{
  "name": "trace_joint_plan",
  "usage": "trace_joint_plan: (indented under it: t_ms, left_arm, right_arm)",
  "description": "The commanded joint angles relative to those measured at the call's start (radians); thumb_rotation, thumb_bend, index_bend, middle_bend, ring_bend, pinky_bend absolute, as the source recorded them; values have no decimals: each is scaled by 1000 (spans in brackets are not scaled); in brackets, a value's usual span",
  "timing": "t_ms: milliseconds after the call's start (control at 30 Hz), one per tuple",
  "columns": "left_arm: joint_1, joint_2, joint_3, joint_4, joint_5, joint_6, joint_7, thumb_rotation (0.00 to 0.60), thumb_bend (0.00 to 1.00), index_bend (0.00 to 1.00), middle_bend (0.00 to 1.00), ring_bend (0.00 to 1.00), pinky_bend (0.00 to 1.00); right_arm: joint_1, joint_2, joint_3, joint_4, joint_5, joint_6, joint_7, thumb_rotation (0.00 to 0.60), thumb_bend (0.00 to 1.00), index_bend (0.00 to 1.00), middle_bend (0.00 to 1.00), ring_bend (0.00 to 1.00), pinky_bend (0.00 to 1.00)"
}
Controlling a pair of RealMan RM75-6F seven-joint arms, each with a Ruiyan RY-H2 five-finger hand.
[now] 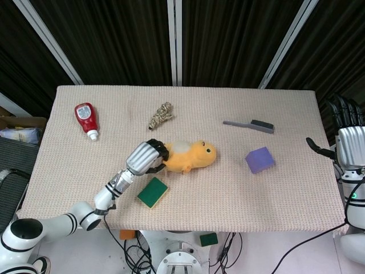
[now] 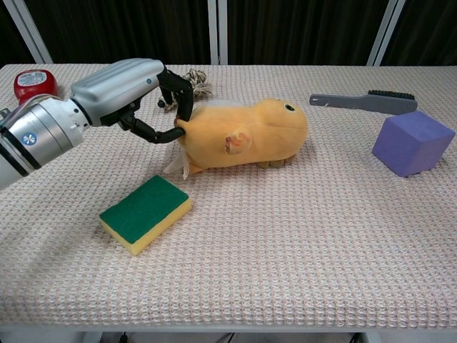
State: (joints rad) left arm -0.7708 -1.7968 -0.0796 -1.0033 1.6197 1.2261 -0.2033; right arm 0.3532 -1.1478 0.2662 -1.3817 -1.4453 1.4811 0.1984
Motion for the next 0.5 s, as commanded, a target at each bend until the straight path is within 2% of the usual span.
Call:
trace_joint_plan:
  t_ms: [33,167,367,433,500]
  left_arm:
    - [-3,-6,-5,5,-5,-2,1,600,369,631,607,401,410]
    - [-4,-21,-17,17,-16,3,4,600,401,674,648,402,423]
    - [-6,-27,-21,29,-17,12,13,600,402,677,649,400,424]
    - [-7,-22,-15,28,-14,6,17,600,391,609,589,376,418]
    - [-9,-11,-7,19,-11,-5,17,600,359,461,480,323,402]
  right_arm:
    - [0,0,1,1,0,1,2,600,196,0,0,0,0]
    - [0,-1,1,5,-3,3,6,600,196,0,0,0,0]
    - [-1,0,2,7,-1,3,11,600,197,0,0,0,0]
    - [-1,0,2,7,-2,4,12,600,197,0,0,0,0]
    - [-2,0,1,7,-3,4,13,600,197,0,0,0,0]
